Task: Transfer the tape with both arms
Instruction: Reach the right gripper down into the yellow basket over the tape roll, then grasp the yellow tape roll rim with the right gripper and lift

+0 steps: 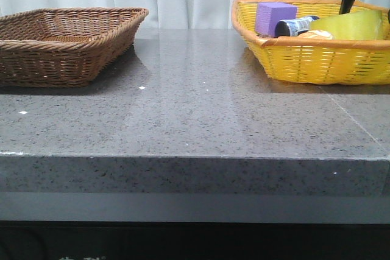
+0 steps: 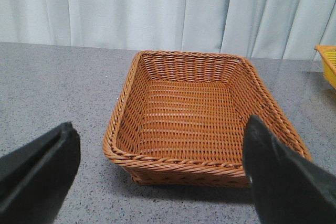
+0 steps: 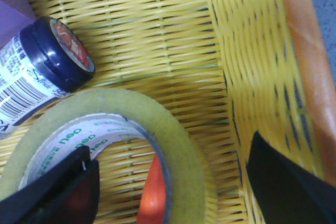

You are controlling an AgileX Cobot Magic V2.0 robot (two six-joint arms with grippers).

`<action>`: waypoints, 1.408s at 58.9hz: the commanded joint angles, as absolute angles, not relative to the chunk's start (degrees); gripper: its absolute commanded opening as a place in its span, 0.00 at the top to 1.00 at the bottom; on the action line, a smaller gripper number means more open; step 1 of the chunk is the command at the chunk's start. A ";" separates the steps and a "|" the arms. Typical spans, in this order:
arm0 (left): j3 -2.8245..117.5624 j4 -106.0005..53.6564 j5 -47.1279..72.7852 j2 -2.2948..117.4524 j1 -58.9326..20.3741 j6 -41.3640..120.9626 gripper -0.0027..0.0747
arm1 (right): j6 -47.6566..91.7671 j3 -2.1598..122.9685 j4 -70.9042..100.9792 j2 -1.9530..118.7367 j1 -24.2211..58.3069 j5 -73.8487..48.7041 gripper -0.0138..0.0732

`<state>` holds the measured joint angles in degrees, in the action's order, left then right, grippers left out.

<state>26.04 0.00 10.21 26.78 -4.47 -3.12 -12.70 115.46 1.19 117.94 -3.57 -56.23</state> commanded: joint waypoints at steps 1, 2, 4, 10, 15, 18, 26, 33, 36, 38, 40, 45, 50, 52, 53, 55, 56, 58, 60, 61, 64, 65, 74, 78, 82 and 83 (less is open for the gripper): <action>28.12 0.00 5.25 27.33 -4.31 -3.57 0.17 | -12.57 117.42 0.31 114.51 -4.11 -52.75 0.16; 28.12 0.00 5.25 27.33 -4.31 -3.57 0.17 | -12.57 117.42 0.31 114.54 -4.11 -52.75 0.16; 28.12 0.00 5.25 27.33 -4.31 -3.57 0.17 | -12.57 117.42 0.31 114.67 -4.11 -52.75 0.16; 28.12 0.00 5.25 27.33 -4.31 -3.57 0.17 | -12.57 117.42 0.31 115.21 -4.11 -53.75 0.16; 28.12 0.00 5.25 27.33 -4.31 -3.57 0.17 | -12.57 117.42 0.31 115.47 -4.11 -54.50 0.22; 28.12 0.00 5.25 27.33 -4.31 -3.57 0.17 | -12.57 117.42 0.31 115.55 -4.11 -54.90 0.29; 28.12 0.00 5.25 27.33 -4.31 -3.57 0.17 | -12.57 117.42 0.36 115.55 -4.11 -55.55 0.49; 28.12 0.00 5.25 27.33 -4.31 -3.57 0.17 | -12.57 117.42 0.47 115.55 -4.11 -55.90 0.64; 28.12 0.00 5.25 27.33 -4.31 -3.57 0.17 | -12.57 117.42 0.67 115.55 -4.11 -55.90 0.69; 28.12 0.00 5.25 27.33 -4.31 -3.57 0.17 | -12.57 117.42 0.82 115.55 -4.11 -55.84 0.70; 28.12 0.00 5.25 27.33 -4.31 -3.57 0.17 | -12.57 117.42 0.82 115.55 -4.11 -55.84 0.71; 28.12 0.00 5.25 27.33 -4.31 -3.57 0.17 | -12.57 117.42 1.25 115.48 -4.11 -55.90 0.72; 28.12 0.00 5.25 27.33 -4.31 -3.57 0.17 | -12.57 117.54 1.31 115.02 -4.11 -55.87 0.72; 28.12 0.00 5.25 27.33 -4.31 -3.57 0.17 | -12.57 117.54 1.31 114.76 -4.11 -55.79 0.72; 28.12 0.00 5.25 27.33 -4.31 -3.57 0.17 | -12.57 117.54 1.36 114.41 -4.11 -55.74 0.72; 28.12 0.00 5.25 27.33 -4.31 -3.57 0.17 | -12.57 117.61 1.36 113.67 -4.11 -55.46 0.72; 28.12 0.00 5.25 27.33 -4.31 -3.57 0.17 | -12.57 117.61 1.36 113.39 -4.11 -55.37 0.72; 28.12 0.00 5.25 27.33 -4.31 -3.57 0.17 | -12.57 117.61 1.36 112.61 -4.11 -55.08 0.72; 28.12 0.00 5.25 27.33 -4.31 -3.57 0.17 | -12.49 117.61 1.36 111.62 -4.11 -54.79 0.72; 28.12 0.00 5.25 27.33 -4.31 -3.57 0.17 | -12.49 117.61 1.36 111.15 -4.11 -54.65 0.72; 28.12 0.00 5.25 27.33 -4.31 -3.57 0.17 | -12.44 117.61 1.36 109.45 -4.11 -54.41 0.72; 28.12 0.00 5.25 27.33 -4.31 -3.57 0.17 | -12.44 117.61 1.36 108.94 -4.11 -54.41 0.72; 28.12 0.00 5.25 27.33 -4.31 -3.57 0.17 | -10.62 117.61 2.43 103.70 -2.83 -53.67 0.72; 28.12 0.00 5.25 27.33 -4.31 -3.57 0.17 | -7.69 117.51 3.53 101.72 -0.78 -53.67 0.72; 28.12 0.00 5.25 27.33 -4.31 -3.57 0.17 | -3.74 117.38 4.65 99.80 2.07 -54.51 0.72; 28.12 0.00 5.25 27.33 -4.31 -3.57 0.17 | -3.10 117.32 4.96 99.48 2.84 -54.69 0.72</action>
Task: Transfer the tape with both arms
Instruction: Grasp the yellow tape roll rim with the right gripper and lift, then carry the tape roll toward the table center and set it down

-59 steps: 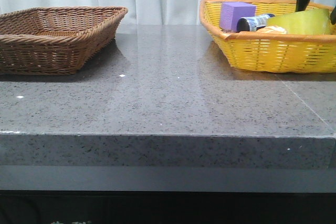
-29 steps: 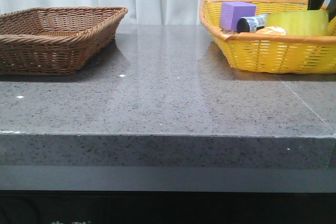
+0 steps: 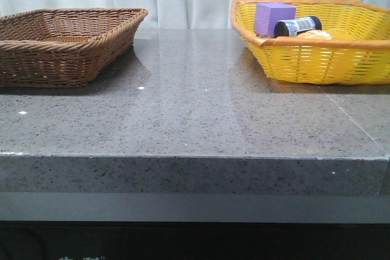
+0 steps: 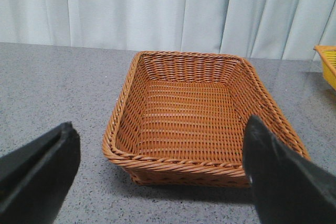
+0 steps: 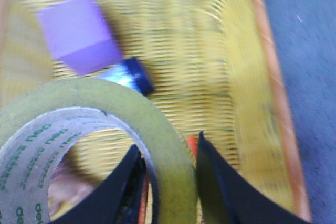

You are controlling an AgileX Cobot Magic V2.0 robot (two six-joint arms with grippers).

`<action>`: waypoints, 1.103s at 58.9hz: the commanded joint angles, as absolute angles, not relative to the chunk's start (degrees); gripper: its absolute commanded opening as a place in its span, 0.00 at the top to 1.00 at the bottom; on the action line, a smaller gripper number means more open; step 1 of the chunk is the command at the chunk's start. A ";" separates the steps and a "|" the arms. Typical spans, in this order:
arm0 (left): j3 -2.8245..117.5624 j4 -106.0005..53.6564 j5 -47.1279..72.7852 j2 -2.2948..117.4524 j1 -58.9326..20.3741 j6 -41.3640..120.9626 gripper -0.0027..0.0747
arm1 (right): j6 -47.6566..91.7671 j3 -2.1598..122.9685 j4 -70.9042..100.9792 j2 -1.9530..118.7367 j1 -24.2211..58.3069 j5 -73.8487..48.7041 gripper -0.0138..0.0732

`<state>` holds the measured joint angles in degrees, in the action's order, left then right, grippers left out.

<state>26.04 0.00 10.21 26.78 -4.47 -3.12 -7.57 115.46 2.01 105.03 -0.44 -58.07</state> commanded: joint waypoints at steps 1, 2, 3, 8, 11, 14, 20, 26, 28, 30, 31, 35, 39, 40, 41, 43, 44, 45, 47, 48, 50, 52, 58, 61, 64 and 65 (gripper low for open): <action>28.12 0.00 5.25 27.33 -4.31 -3.57 0.17 | -2.51 117.32 5.16 99.20 3.65 -54.93 0.72; 28.12 0.00 5.25 27.33 -4.31 -3.57 0.17 | -1.77 117.32 5.34 98.64 4.86 -55.29 0.72; 28.12 0.00 5.25 27.33 -4.31 -3.57 0.17 | -1.36 117.08 5.45 98.36 5.73 -55.46 0.72; 28.12 0.00 5.25 27.33 -4.31 -3.57 0.17 | -0.70 113.27 5.60 95.45 11.39 -53.96 0.72; 28.12 0.00 5.25 27.33 -4.31 -3.57 0.17 | -0.70 109.77 5.60 93.31 14.87 -51.59 0.72; 28.12 0.00 5.25 27.33 -4.31 -3.57 0.17 | -0.70 103.08 5.60 90.78 18.78 -48.17 0.72; 28.12 0.00 5.25 27.33 -4.31 -3.57 0.17 | -0.82 91.70 6.38 87.25 25.04 -41.92 0.72; 28.12 0.00 5.25 27.33 -4.31 -3.57 0.17 | -0.82 82.90 7.52 86.24 29.03 -36.37 0.72; 28.12 0.00 5.25 27.33 -4.31 -3.57 0.17 | -0.82 80.75 7.65 86.39 30.30 -34.89 0.73; 28.12 0.00 5.25 27.33 -4.31 -3.57 0.17 | -0.82 78.94 7.97 86.71 31.12 -33.92 0.74; 28.12 0.00 5.25 27.33 -4.31 -3.57 0.17 | -0.82 78.33 8.22 86.89 31.42 -33.61 0.74; 28.12 0.00 5.25 27.33 -4.31 -3.57 0.17 | -0.82 76.29 9.39 87.97 32.60 -32.66 0.74; 28.12 0.00 5.25 27.33 -4.31 -3.57 0.17 | -0.82 75.45 9.83 89.30 33.40 -31.76 0.74; 28.12 0.00 5.25 27.33 -4.31 -3.57 0.17 | -0.82 75.46 9.83 89.58 33.51 -31.58 0.74; 28.12 0.00 5.25 27.33 -4.31 -3.57 0.17 | -0.82 75.46 9.83 89.88 33.66 -31.41 0.74; 28.12 0.00 5.25 27.33 -4.31 -3.57 0.17 | -0.82 75.46 9.83 90.76 33.79 -30.67 0.74; 28.12 0.00 5.25 27.33 -4.31 -3.57 0.17 | -0.82 75.46 9.83 91.01 33.78 -30.34 0.74; 28.12 0.00 5.25 27.33 -4.31 -3.57 0.17 | -0.82 75.46 9.83 91.22 33.86 -30.01 0.74; 28.12 0.00 5.25 27.33 -4.31 -3.57 0.17 | -0.82 75.46 9.83 91.81 33.86 -29.09 0.74; 28.12 0.00 5.25 27.33 -4.31 -3.57 0.17 | -0.82 75.46 9.83 92.02 33.86 -28.75 0.74; 28.12 0.00 5.25 27.33 -4.31 -3.57 0.17 | -0.82 75.46 9.83 92.50 33.86 -28.14 0.74; 28.12 0.00 5.25 27.33 -4.31 -3.57 0.17 | -0.82 75.46 9.83 92.93 33.86 -28.04 0.74; 28.12 0.00 5.25 27.33 -4.31 -3.57 0.17 | -0.82 75.46 9.83 93.27 33.86 -28.12 0.70; 28.12 0.00 5.25 27.33 -4.31 -3.57 0.17 | -0.82 75.46 9.83 93.21 33.86 -28.02 0.65; 28.12 0.00 5.25 27.33 -4.31 -3.57 0.17 | -0.82 75.73 9.83 93.08 33.86 -27.82 0.59; 28.12 0.00 5.25 27.33 -4.31 -3.57 0.17 | -0.82 75.86 9.83 93.08 33.86 -27.82 0.57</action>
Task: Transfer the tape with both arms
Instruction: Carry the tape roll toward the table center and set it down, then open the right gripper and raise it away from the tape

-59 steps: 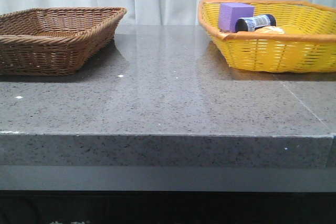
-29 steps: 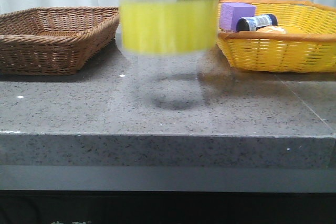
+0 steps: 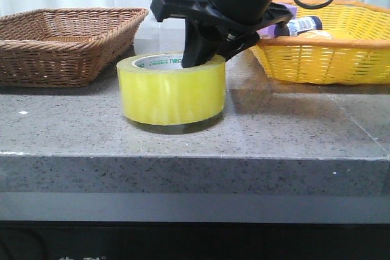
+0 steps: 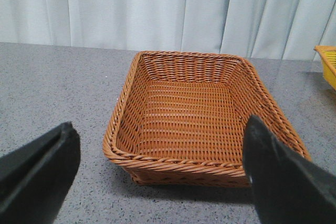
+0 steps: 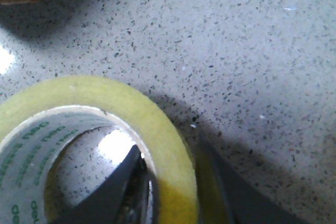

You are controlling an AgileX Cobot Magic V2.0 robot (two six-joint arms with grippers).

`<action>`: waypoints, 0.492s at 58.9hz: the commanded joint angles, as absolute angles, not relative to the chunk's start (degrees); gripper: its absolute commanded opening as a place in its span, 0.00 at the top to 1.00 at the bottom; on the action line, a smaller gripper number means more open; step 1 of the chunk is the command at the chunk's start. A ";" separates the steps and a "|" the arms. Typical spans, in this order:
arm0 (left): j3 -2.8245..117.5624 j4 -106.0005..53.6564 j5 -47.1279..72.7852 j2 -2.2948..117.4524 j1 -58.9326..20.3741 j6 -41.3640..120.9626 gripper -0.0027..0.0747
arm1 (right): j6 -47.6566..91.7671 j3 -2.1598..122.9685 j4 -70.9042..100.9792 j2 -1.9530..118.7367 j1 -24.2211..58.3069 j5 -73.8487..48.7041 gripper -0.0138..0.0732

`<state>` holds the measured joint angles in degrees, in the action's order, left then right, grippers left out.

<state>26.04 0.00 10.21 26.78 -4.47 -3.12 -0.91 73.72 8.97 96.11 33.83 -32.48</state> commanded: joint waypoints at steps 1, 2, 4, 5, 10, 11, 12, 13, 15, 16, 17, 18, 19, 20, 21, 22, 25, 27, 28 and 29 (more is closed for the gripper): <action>28.12 0.00 5.25 27.33 -4.31 -3.57 0.17 | -0.82 76.07 9.83 92.99 33.86 -27.82 0.54; 28.12 0.00 5.25 27.33 -4.31 -3.57 0.17 | -0.82 76.23 9.83 92.99 33.86 -27.82 0.52; 28.12 0.00 5.25 27.33 -4.31 -3.57 0.17 | -0.82 76.48 9.83 92.80 33.86 -27.74 0.48; 28.12 0.00 5.25 27.33 -4.31 -3.57 0.17 | -0.82 76.61 9.83 92.60 33.86 -27.65 0.45; 28.12 0.00 5.25 27.33 -4.31 -3.57 0.17 | -0.82 77.41 9.83 91.40 33.86 -27.47 0.39; 28.12 0.00 5.25 27.33 -4.31 -3.57 0.17 | -0.82 77.55 9.83 91.05 33.86 -27.41 0.38; 28.12 0.00 5.25 27.33 -4.31 -3.57 0.17 | -0.82 77.61 9.83 90.64 33.86 -27.39 0.38; 28.12 0.00 5.25 27.33 -4.31 -3.57 0.17 | -0.82 77.66 9.78 90.09 33.86 -27.17 0.38; 28.12 0.00 5.25 27.33 -4.31 -3.57 0.17 | -0.82 77.75 9.78 88.95 33.86 -26.95 0.38; 28.12 0.00 5.25 27.33 -4.31 -3.57 0.17 | -0.82 77.82 9.78 88.47 33.86 -26.96 0.38; 28.12 0.00 5.25 27.33 -4.31 -3.57 0.17 | -0.82 77.83 9.72 87.78 33.86 -26.96 0.38; 28.12 0.00 5.25 27.33 -4.31 -3.57 0.17 | -0.82 77.89 9.72 87.30 33.86 -26.96 0.38; 28.12 0.00 5.25 27.33 -4.31 -3.57 0.17 | -0.82 77.91 9.72 86.84 33.86 -27.01 0.38; 28.12 0.00 5.25 27.33 -4.31 -3.57 0.17 | -0.82 77.91 9.72 86.38 33.86 -27.01 0.38; 28.12 0.00 5.25 27.33 -4.31 -3.57 0.17 | -0.82 77.91 9.72 85.86 33.86 -27.01 0.38; 28.12 0.00 5.25 27.33 -4.31 -3.57 0.17 | -0.88 77.91 9.72 85.36 33.86 -27.01 0.39; 28.12 0.00 5.25 27.33 -4.31 -3.57 0.17 | -0.94 77.91 9.72 83.48 33.86 -27.01 0.42; 28.12 0.00 5.36 27.33 -4.31 -3.57 0.17 | -0.94 77.91 9.72 82.16 33.86 -26.96 0.47; 28.12 0.00 5.36 27.33 -4.31 -3.57 0.17 | -0.94 77.91 9.72 81.39 33.86 -26.96 0.49; 28.12 0.00 5.36 27.33 -4.31 -3.57 0.17 | -0.94 77.91 9.72 80.91 33.86 -26.89 0.53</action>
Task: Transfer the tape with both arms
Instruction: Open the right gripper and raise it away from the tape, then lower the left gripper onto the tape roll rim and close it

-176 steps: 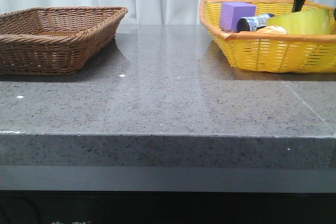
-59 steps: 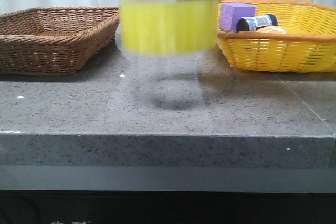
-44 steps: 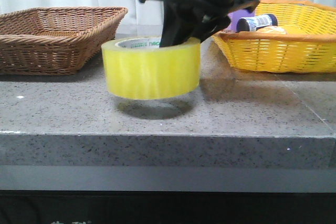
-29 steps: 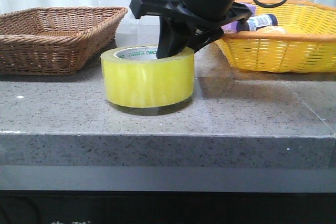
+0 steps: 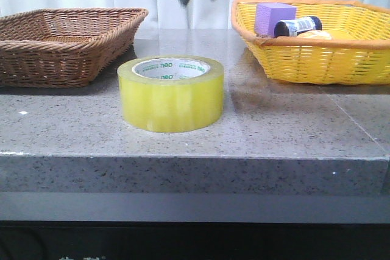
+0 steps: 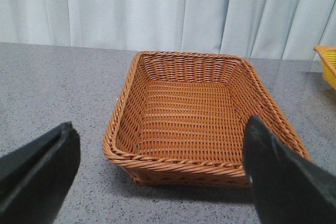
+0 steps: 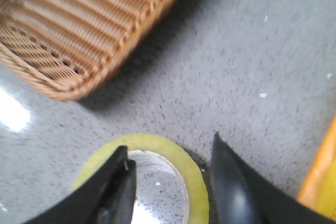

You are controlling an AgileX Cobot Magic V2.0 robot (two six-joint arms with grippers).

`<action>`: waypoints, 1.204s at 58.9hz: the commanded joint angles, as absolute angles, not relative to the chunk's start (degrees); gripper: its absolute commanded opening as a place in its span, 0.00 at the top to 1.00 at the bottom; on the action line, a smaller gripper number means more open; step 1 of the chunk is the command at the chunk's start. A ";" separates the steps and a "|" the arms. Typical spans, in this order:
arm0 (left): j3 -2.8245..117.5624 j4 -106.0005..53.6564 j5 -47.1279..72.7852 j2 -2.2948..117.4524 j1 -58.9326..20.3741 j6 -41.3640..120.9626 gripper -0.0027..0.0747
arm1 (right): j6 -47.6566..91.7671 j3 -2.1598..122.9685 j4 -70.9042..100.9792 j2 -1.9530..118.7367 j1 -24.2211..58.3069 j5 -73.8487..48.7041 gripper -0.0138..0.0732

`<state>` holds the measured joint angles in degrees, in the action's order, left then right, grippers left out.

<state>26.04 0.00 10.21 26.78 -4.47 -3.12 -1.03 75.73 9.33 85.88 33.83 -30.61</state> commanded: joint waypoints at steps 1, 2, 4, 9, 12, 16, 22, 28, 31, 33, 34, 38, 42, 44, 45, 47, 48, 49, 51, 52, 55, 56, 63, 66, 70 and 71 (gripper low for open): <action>28.12 0.00 5.47 27.33 -4.31 -3.57 0.17 | -0.94 77.91 9.72 80.41 33.86 -26.89 0.56; 28.12 0.00 5.47 27.33 -4.31 -3.57 0.17 | -0.94 77.91 9.72 79.72 33.80 -26.84 0.60; 28.12 0.00 5.61 27.33 -4.31 -3.57 0.17 | -0.94 77.91 9.72 78.85 33.65 -26.84 0.66; 28.12 0.00 5.61 27.33 -4.31 -3.57 0.17 | -0.94 77.91 9.72 76.77 32.81 -26.84 0.82; 28.12 0.00 5.61 27.33 -4.31 -3.57 0.17 | -1.00 77.91 9.72 75.76 31.80 -26.61 0.90; 28.12 0.00 5.61 27.33 -4.31 -3.57 0.17 | -1.08 77.42 9.72 74.21 29.98 -25.92 0.92; 28.12 0.00 5.61 27.33 -4.31 -3.57 0.17 | -1.64 75.50 9.72 71.11 25.79 -25.76 0.92; 28.12 0.00 5.50 27.33 -4.31 -3.57 0.17 | -1.65 70.87 9.60 66.42 21.22 -25.25 0.92; 28.12 0.00 5.19 27.33 -4.31 -3.57 0.17 | -1.65 67.33 8.84 63.36 18.96 -24.18 0.92; 28.12 0.00 4.93 27.33 -4.31 -3.57 0.17 | -1.65 64.83 8.04 61.34 18.03 -23.35 0.92; 28.12 0.00 4.82 27.33 -4.31 -3.57 0.17 | -1.65 63.80 7.66 60.52 17.72 -22.82 0.92; 28.12 0.00 5.09 27.33 -4.31 -3.57 0.17 | -1.65 57.02 7.03 55.38 17.04 -19.90 0.92; 28.25 0.00 6.90 27.33 -4.31 -3.57 0.17 | -1.65 50.74 6.97 50.64 17.04 -15.95 0.92; 28.36 -0.51 7.93 27.33 -4.43 -3.57 0.17 | -1.65 47.56 6.97 48.20 17.04 -13.86 0.92; 28.35 -0.64 8.41 27.33 -4.56 -3.57 0.17 | -1.65 46.30 6.93 47.25 17.04 -12.99 0.92; 28.74 -1.65 9.89 27.43 -4.79 -3.57 0.17 | -1.65 43.21 6.90 44.68 17.04 -10.94 0.92; 28.96 -2.23 10.73 27.43 -5.10 -3.57 0.17 | -1.65 41.44 6.86 43.14 17.04 -9.72 0.92; 29.13 -2.48 11.26 27.43 -5.29 -3.57 0.17 | -1.65 40.26 6.86 42.12 17.04 -8.94 0.92; 29.69 -2.58 12.59 27.85 -5.89 -3.57 0.17 | -1.65 37.43 6.70 39.60 17.04 -7.15 0.92; 29.98 -2.58 13.17 27.87 -6.17 -3.57 0.17 | -1.65 36.36 6.64 38.63 17.04 -6.40 0.92; 31.56 -2.58 15.83 28.91 -7.59 -3.57 0.17 | -1.65 32.35 6.29 35.11 17.04 -3.78 0.92; 32.02 -2.58 16.59 29.24 -8.01 -3.57 0.17 | -1.65 31.05 6.07 33.91 17.04 -2.89 0.92; 36.99 -2.94 23.59 33.53 -13.28 -3.57 0.17 | -1.65 26.03 5.63 29.24 17.04 0.80 0.92; 39.62 -3.12 26.52 35.87 -15.79 -3.57 0.17 | -1.65 25.14 5.63 28.53 17.04 1.31 0.92; 42.88 -3.80 30.32 39.82 -19.73 -3.57 0.17 | -1.65 25.00 5.63 28.47 17.04 1.31 0.92; 43.50 -3.94 30.96 41.08 -20.54 -3.57 0.17 | -1.65 25.00 5.63 28.47 17.04 1.31 0.92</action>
<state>38.27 -2.62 30.46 36.73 -16.77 -3.12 -1.61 23.73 6.45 28.69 17.36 -4.49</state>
